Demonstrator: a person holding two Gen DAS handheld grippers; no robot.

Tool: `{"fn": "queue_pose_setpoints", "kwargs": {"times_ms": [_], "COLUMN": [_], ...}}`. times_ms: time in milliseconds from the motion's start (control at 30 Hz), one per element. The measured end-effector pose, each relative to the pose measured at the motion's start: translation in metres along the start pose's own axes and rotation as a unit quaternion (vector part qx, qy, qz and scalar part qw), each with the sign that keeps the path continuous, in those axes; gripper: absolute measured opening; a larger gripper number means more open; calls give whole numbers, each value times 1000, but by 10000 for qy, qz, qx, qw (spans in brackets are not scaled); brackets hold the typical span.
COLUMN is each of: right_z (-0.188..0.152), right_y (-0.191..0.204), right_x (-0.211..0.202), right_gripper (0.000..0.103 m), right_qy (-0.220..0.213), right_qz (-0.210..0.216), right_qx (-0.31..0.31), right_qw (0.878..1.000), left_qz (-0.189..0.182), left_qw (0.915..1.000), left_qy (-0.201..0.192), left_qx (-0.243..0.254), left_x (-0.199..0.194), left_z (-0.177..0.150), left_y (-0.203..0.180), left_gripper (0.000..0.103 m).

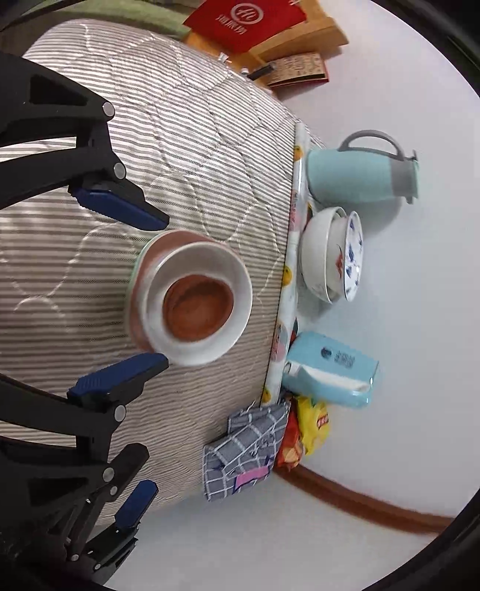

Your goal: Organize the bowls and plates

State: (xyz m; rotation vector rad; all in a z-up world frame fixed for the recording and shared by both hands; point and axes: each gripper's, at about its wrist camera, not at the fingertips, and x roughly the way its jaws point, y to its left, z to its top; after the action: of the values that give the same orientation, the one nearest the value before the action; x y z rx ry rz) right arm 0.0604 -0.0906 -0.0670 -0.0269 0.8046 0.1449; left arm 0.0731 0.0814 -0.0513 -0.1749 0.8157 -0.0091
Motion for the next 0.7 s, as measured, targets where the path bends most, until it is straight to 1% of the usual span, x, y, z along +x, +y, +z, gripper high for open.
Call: {"fn": "queue_pose_setpoints", "kwargs": {"times_ms": [67, 133, 200, 333, 400, 433, 500, 567, 600, 700], "right_z": [-8, -17, -25, -37, -41, -44, -47, -50, -52, -58], "right_y": [-8, -15, -21, -31, -32, -32, -34, -35, -35, -35], "right_x": [-14, -28, -41, -70, -83, -90, -98, -105, -108, -118], "right_gripper": [54, 58, 75, 86, 93, 94, 95, 95, 95, 95], "right_qy": [-66, -162, -271, -358, -507, -576, -601, -608, -614, -665], "right_qz": [-39, -93, -125, 44, -122, -283, -420, -432, -443, -509], "right_qx": [83, 177, 264, 300, 256, 226, 269, 294, 300, 307], "right_qw": [9999, 9997, 9992, 9989, 9983, 9977, 9969, 9968, 9967, 9960], "left_qz": [50, 101, 62, 61, 112, 130, 96, 88, 83, 99], "left_qw": [9999, 9997, 9996, 9992, 9987, 9985, 9982, 9978, 9974, 9968], "left_qy": [-52, -137, -201, -324, -399, -459, -512, -556, -614, -712], "left_qx": [98, 165, 174, 234, 284, 273, 311, 351, 363, 349], "left_x": [-9, -22, -34, -57, -66, -72, -81, -89, -94, -103], "left_z": [-4, -10, -15, -26, -30, -33, -37, -40, -42, -46], "left_y": [-8, -16, -22, -33, -37, -40, -44, -47, -49, -50], "left_gripper": [68, 69, 70, 75, 79, 81, 82, 85, 88, 94]}}
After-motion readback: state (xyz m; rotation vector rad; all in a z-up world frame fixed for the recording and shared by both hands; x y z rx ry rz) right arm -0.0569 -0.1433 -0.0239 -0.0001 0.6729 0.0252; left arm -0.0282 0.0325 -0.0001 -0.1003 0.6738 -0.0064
